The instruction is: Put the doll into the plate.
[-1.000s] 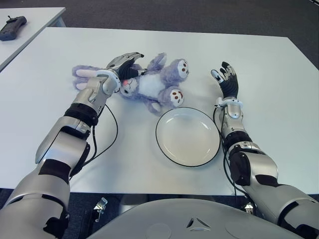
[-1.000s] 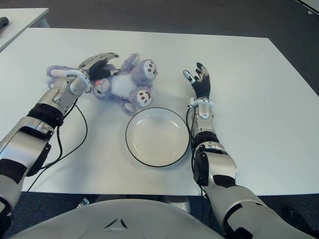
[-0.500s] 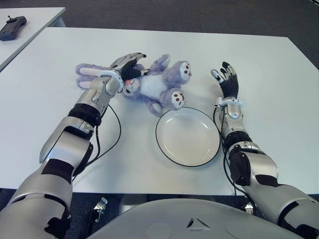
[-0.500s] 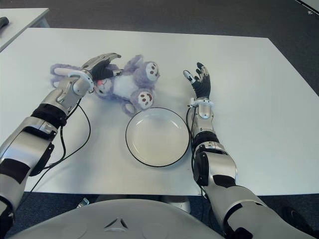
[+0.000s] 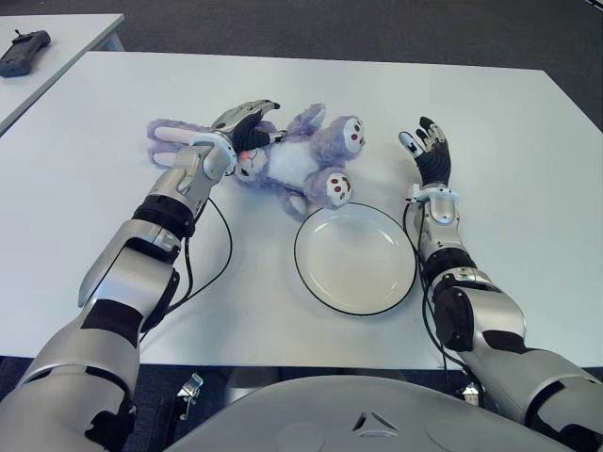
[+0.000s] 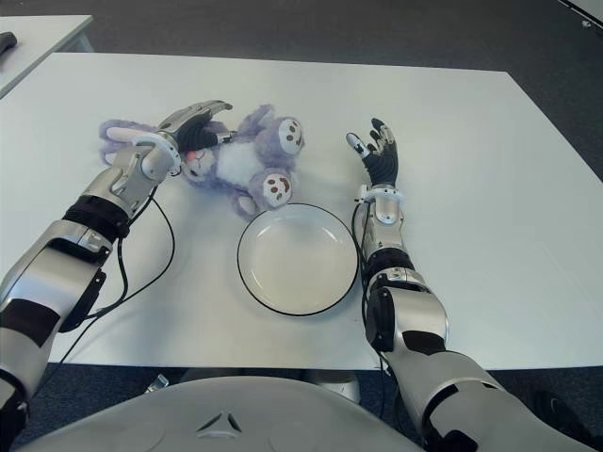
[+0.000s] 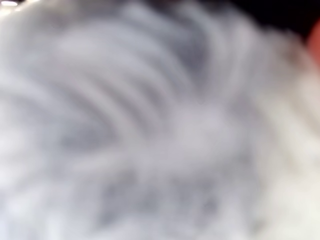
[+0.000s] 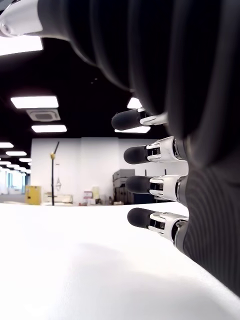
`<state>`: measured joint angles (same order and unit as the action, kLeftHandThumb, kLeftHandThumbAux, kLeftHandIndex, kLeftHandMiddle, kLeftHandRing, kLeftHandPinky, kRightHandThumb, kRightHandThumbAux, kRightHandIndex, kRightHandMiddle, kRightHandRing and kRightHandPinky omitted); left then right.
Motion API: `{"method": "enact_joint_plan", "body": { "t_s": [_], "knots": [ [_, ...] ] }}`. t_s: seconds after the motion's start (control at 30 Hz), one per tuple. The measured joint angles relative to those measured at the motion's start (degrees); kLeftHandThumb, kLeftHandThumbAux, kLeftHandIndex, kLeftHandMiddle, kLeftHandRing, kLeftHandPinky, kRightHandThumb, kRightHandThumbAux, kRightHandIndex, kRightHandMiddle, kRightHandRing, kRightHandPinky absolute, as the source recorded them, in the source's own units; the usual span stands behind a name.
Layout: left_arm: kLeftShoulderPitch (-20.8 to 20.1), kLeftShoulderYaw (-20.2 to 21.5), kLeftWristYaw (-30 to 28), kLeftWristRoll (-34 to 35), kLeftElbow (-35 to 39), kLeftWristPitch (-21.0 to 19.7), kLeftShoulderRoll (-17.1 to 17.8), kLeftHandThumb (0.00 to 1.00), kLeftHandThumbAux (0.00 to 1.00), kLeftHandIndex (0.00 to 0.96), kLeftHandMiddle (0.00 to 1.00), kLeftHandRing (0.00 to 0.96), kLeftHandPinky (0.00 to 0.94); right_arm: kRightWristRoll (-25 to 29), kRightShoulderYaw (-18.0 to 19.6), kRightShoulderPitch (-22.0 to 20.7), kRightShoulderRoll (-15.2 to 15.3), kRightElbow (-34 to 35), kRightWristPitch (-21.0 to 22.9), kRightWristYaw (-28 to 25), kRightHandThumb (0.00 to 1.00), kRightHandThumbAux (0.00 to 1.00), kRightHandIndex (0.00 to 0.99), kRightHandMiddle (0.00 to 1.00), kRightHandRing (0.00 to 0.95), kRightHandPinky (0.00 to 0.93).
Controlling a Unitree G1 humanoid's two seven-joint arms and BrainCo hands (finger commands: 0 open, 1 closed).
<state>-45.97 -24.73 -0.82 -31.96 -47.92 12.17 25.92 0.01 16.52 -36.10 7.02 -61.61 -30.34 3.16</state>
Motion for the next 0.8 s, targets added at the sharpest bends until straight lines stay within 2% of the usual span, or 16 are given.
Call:
{"method": "enact_joint_plan", "body": {
  "t_s": [0.47,0.57,0.63,0.8],
  "knots": [
    [-0.34,0.0,-1.16,0.0,0.03,0.05,0.22,0.277,0.286,0.0,0.037,0.051,0.074,-0.01,-0.04,0.0,-0.01,0.0,0.0,0.02,0.0,0.617,0.126,0.089,0.06,0.068],
    [-0.35,0.0,-1.17,0.0,0.04,0.27,0.38,0.276,0.285,0.0,0.034,0.051,0.099,0.0,-0.05,0.0,-0.01,0.0,0.0,0.03,0.0,0.621,0.125,0.09,0.061,0.068],
    [-0.35,0.01,-1.17,0.0,0.06,0.44,0.5,0.267,0.289,0.0,0.035,0.061,0.149,0.0,-0.06,0.0,-0.01,0.0,0.0,0.03,0.0,0.622,0.128,0.092,0.061,0.069],
    [-0.35,0.04,-1.17,-0.01,0.16,0.68,0.9,0.252,0.292,0.003,0.044,0.078,0.167,0.0,-0.06,0.0,-0.01,0.0,0.0,0.03,0.0,0.62,0.132,0.097,0.065,0.076]
  ]
}}
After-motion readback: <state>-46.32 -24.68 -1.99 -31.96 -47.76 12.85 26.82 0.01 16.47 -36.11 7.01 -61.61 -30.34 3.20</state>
